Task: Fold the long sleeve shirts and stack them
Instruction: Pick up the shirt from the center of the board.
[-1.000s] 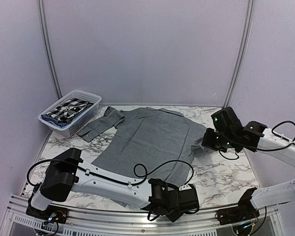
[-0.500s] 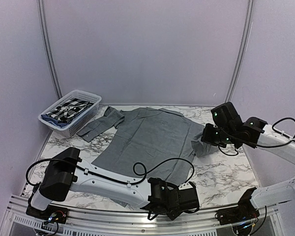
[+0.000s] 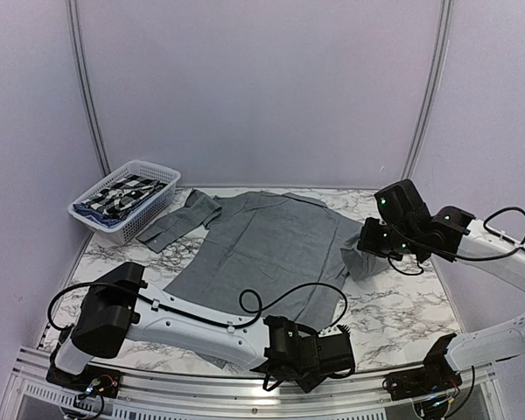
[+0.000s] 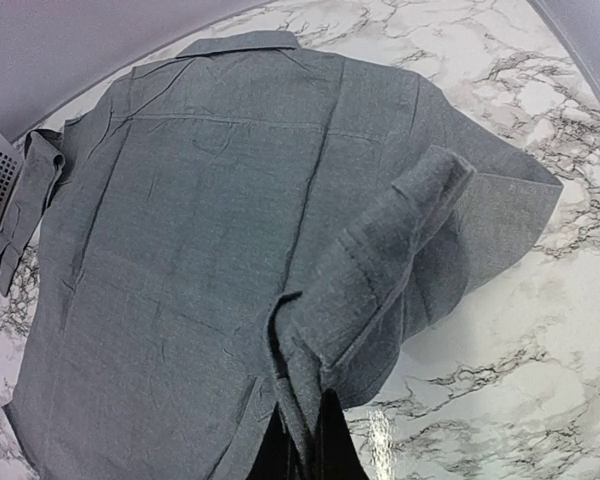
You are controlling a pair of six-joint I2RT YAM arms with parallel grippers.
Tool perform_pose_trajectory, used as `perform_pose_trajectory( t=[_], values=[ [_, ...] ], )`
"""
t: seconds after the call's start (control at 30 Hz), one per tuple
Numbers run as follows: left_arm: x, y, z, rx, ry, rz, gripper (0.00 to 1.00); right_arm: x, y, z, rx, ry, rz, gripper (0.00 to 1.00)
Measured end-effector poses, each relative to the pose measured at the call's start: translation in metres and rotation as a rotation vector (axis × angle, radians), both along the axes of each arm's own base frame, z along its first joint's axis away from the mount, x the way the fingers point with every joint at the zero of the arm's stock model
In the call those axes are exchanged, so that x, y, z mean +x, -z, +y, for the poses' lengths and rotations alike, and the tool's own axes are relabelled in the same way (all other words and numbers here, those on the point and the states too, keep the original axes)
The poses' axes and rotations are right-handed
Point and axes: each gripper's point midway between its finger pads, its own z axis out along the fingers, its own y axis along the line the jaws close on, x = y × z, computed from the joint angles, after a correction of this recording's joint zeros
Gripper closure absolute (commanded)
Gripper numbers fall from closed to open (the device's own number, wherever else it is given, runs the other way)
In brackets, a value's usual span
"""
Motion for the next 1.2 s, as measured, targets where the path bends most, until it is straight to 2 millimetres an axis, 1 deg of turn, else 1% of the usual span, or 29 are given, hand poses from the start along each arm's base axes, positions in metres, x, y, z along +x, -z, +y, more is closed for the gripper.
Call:
perform_pose_trajectory(
  t=[0.3, 0.43, 0.53, 0.63, 0.7, 0.83, 0.93, 1.0, 1.1, 1.17, 1.2],
  values=[
    [-0.003, 0.004, -0.001, 0.006, 0.017, 0.015, 0.65, 0.000, 0.000, 0.000, 0.000, 0.000, 0.001, 1.00],
    [-0.002, 0.006, -0.007, -0.002, 0.016, 0.009, 0.74, 0.000, 0.001, 0.000, 0.000, 0.000, 0.002, 1.00],
    [-0.001, 0.005, -0.009, -0.009, 0.011, 0.004, 0.87, 0.000, 0.001, 0.000, 0.000, 0.000, 0.002, 1.00],
    [0.001, 0.005, -0.009, -0.012, 0.003, -0.007, 0.93, 0.000, 0.001, 0.000, 0.000, 0.000, 0.002, 1.00],
    [0.002, 0.005, -0.009, -0.011, 0.001, -0.016, 0.99, 0.000, 0.001, 0.000, 0.000, 0.000, 0.002, 1.00],
    [0.006, 0.003, -0.008, -0.010, -0.005, -0.034, 1.00, 0.001, -0.001, -0.001, -0.010, -0.001, -0.001, 1.00],
    [0.010, -0.006, -0.007, -0.026, -0.013, -0.038, 1.00, 0.006, -0.013, 0.001, -0.018, -0.004, -0.024, 1.00],
    [0.012, -0.017, -0.004, -0.050, -0.016, -0.035, 1.00, 0.014, -0.030, 0.005, -0.017, -0.007, -0.058, 1.00],
    [0.018, -0.041, 0.000, -0.112, -0.027, -0.022, 1.00, 0.026, -0.054, 0.010, -0.019, -0.011, -0.110, 1.00],
    [0.026, -0.061, 0.006, -0.167, -0.041, -0.009, 1.00, 0.036, -0.072, 0.015, -0.025, -0.015, -0.147, 1.00],
    [0.031, -0.071, 0.009, -0.193, -0.046, -0.004, 0.97, 0.042, -0.080, 0.018, -0.030, -0.016, -0.163, 1.00]
  ],
)
